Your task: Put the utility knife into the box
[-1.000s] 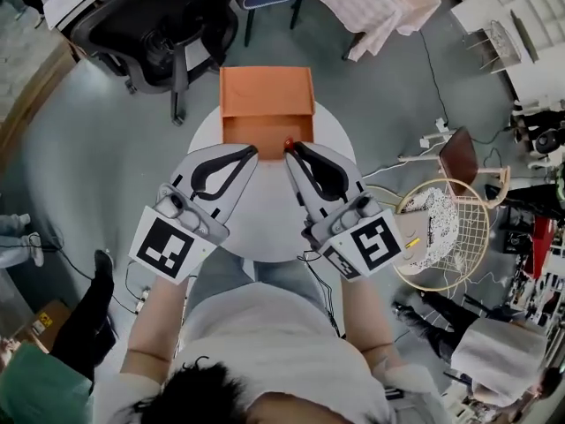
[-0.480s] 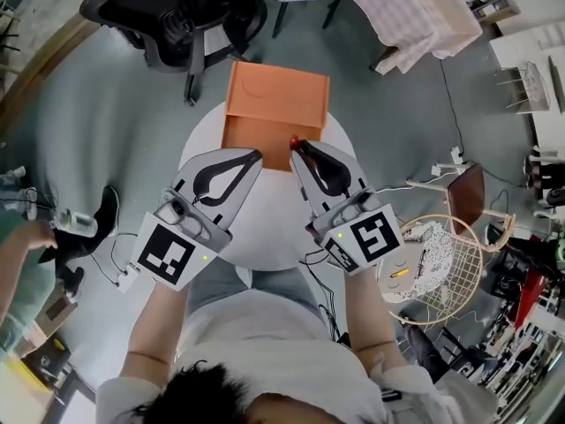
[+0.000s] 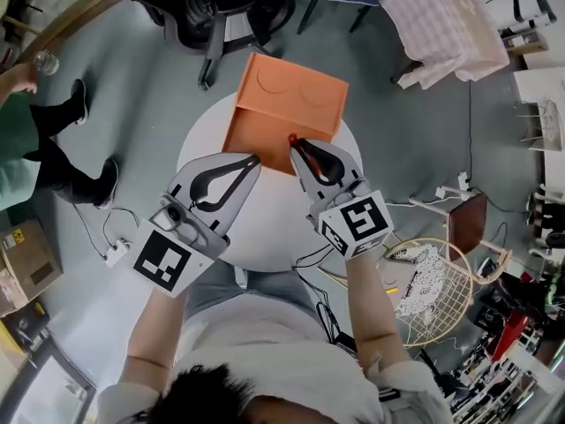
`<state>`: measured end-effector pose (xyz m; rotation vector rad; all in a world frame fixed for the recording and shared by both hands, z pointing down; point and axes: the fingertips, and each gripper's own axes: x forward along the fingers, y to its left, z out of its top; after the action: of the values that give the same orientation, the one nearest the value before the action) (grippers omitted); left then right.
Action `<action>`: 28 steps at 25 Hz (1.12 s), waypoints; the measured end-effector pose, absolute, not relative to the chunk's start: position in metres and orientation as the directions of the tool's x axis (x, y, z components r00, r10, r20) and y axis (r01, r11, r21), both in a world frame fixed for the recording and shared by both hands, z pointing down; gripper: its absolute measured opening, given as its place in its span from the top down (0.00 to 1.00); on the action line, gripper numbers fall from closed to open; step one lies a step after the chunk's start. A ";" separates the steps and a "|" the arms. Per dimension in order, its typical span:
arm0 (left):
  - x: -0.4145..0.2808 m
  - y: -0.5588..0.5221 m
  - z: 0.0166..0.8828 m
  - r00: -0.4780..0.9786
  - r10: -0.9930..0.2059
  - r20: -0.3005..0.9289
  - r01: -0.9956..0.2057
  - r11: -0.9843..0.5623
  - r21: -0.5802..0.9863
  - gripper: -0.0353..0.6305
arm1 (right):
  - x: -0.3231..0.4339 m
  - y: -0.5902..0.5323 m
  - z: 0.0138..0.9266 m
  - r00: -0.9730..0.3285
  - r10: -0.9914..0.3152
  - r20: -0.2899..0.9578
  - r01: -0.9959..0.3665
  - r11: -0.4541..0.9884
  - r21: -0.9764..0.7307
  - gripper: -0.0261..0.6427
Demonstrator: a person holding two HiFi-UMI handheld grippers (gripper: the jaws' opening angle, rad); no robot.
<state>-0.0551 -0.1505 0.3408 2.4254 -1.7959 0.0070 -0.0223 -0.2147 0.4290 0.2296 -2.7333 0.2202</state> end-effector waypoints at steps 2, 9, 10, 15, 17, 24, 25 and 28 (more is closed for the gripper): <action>-0.058 -0.147 0.344 0.275 -0.958 0.086 -0.959 -0.266 0.101 0.93 | -0.025 -0.214 0.443 -0.901 -0.104 0.420 -0.169 0.978 -0.119 0.88; -0.069 -0.134 0.355 0.201 -0.972 0.119 -0.975 -0.187 0.117 0.93 | -0.036 -0.211 0.484 -0.858 -0.027 0.513 -0.097 0.989 -0.110 0.88; -0.071 -0.132 0.356 0.193 -0.974 0.121 -0.977 -0.179 0.118 0.93 | -0.037 -0.211 0.490 -0.851 -0.020 0.525 -0.090 0.990 -0.109 0.88; -0.078 -0.125 0.363 0.160 -0.978 0.136 -0.983 -0.144 0.117 0.93 | -0.043 -0.209 0.517 -0.809 0.016 0.587 -0.053 0.994 -0.100 0.88; -0.081 -0.124 0.366 0.157 -0.976 0.149 -0.983 -0.141 0.115 0.93 | -0.047 -0.210 0.527 -0.789 0.028 0.614 -0.039 0.995 -0.096 0.88; -0.093 -0.120 0.369 0.127 -0.981 0.148 -0.987 -0.110 0.121 0.93 | -0.051 -0.208 0.566 -0.691 0.074 0.719 0.031 0.997 -0.072 0.88; -0.094 -0.119 0.369 0.122 -0.981 0.148 -0.987 -0.105 0.122 0.93 | -0.051 -0.208 0.571 -0.676 0.078 0.733 0.039 0.997 -0.070 0.88; -0.100 -0.117 0.371 0.115 -0.982 0.150 -0.987 -0.096 0.127 0.93 | -0.052 -0.209 0.585 -0.631 0.083 0.771 0.049 0.997 -0.066 0.88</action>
<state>-0.0996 -0.1172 0.3708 2.1906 -1.9686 0.0399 -0.0522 -0.2087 0.5851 -0.0914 -2.2553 0.0484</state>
